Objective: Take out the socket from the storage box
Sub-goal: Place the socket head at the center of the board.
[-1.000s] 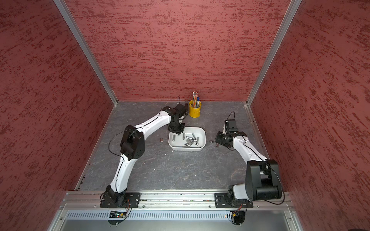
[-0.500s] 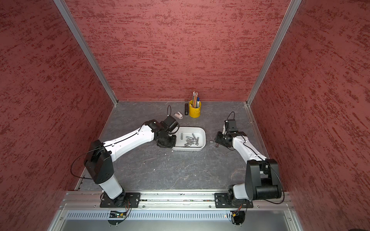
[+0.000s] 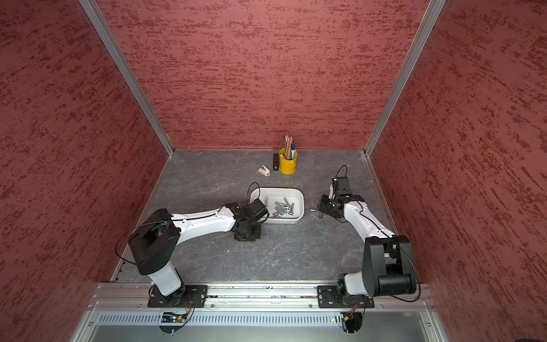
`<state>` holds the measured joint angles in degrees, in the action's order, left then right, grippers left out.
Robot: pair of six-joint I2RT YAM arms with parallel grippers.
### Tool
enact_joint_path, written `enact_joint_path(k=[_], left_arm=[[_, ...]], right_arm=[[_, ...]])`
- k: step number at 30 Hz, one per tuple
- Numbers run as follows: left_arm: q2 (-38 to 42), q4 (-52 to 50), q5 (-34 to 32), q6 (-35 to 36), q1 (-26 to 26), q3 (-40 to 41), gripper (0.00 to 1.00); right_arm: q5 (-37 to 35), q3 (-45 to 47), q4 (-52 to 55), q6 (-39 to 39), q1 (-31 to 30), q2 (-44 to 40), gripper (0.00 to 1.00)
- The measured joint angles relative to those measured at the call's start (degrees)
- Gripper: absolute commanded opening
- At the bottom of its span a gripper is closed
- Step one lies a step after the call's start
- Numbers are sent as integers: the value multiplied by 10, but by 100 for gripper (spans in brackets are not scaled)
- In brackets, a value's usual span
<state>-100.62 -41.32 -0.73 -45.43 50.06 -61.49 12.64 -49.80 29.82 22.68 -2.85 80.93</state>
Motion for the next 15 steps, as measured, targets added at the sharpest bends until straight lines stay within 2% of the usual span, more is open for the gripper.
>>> enact_joint_path(k=[15], left_arm=[[-15, 26, -13, -12, 10, -4, 34]], right_arm=[[0, 0, 0, 0, 0, 5, 44]])
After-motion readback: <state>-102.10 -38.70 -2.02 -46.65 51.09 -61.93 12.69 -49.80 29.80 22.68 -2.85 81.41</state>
